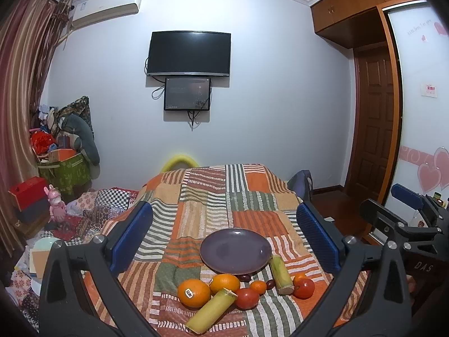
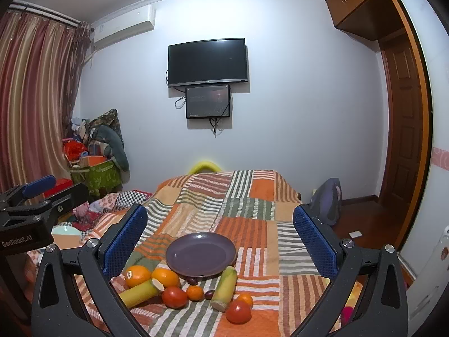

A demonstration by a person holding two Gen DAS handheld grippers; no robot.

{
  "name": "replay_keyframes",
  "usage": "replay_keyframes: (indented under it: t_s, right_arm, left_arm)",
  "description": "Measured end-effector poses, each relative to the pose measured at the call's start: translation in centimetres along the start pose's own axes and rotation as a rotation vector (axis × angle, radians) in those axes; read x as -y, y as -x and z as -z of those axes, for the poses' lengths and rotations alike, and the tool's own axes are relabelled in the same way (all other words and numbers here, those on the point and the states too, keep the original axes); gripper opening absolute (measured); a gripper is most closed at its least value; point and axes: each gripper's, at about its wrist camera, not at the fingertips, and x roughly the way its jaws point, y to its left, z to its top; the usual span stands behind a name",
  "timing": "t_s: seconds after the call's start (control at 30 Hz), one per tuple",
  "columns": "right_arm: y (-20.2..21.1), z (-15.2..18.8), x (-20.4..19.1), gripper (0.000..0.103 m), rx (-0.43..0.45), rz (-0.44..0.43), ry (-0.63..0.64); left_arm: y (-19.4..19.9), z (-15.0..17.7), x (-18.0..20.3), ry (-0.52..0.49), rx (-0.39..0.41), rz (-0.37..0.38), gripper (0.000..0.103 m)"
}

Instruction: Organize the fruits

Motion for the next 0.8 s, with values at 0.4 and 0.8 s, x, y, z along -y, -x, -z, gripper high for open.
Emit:
replay_keyframes:
  t_s: [0.4, 0.8]
  right_arm:
    - [-0.09, 0.1, 0.42, 0.103, 0.0, -0.002, -0.014]
    - [-0.17, 0.1, 0.57, 0.103, -0.005, -0.003, -0.019]
  left_arm:
    - [-0.09, 0.15, 0.37, -0.011, -0.003, -0.005, 0.103]
    - [-0.16, 0.16, 0.64, -0.016, -0.004, 0.002, 0.103]
